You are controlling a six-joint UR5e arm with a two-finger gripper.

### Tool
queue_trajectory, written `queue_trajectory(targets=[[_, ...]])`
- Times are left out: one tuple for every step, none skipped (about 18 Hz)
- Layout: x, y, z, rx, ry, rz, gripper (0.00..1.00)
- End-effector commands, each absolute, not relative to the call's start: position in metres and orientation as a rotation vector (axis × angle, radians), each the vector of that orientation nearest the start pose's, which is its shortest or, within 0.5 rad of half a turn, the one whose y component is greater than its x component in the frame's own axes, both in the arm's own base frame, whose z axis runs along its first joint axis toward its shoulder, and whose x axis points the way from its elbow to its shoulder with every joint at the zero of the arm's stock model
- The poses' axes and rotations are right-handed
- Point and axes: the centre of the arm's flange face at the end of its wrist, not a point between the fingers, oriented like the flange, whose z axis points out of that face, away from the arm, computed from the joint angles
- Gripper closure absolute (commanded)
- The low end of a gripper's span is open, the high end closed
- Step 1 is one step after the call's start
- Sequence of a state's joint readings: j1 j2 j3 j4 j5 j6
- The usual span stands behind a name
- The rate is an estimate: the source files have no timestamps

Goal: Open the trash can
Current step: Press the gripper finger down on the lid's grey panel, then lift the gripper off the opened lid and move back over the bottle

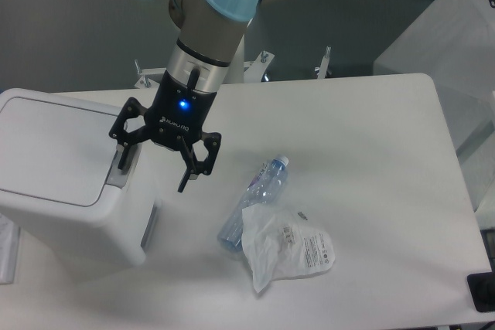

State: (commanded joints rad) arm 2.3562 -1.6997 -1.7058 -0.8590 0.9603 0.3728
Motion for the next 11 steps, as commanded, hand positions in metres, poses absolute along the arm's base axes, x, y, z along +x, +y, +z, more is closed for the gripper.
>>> queue_trajectory(targets=[[-0.26,0.53,0.452,-2.407,-0.325,-0.336,0.0],[-0.261,0.53,0.453,-2.405,-0.327,-0.335,0.0],[-0.26,0.53,0.454,-2.404,-0.325,-0.333,0.0],[-0.26,0.53,0.454,-2.403,-0.327,-0.334,0.0],[-0.26,0.529,0.456,-2.401,-0.325,-0.331,0.0],[-0.26,0.529,0.457,-2.4,-0.326,-0.331,0.0],[-0.26,0.528,0.46,-2.397,-0.328,-0.327,0.0],[-0.26,0.528,0.465,-2.39,-0.325,-0.322,0.0],[-0.26,0.527,0.471,-2.383,-0.323,-0.314,0.0],[-0.261,0.528,0.475,-2.376,-0.32,-0.309,0.0],[-0.261,0.529,0.481,-2.369,-0.315,-0.3,0.0]])
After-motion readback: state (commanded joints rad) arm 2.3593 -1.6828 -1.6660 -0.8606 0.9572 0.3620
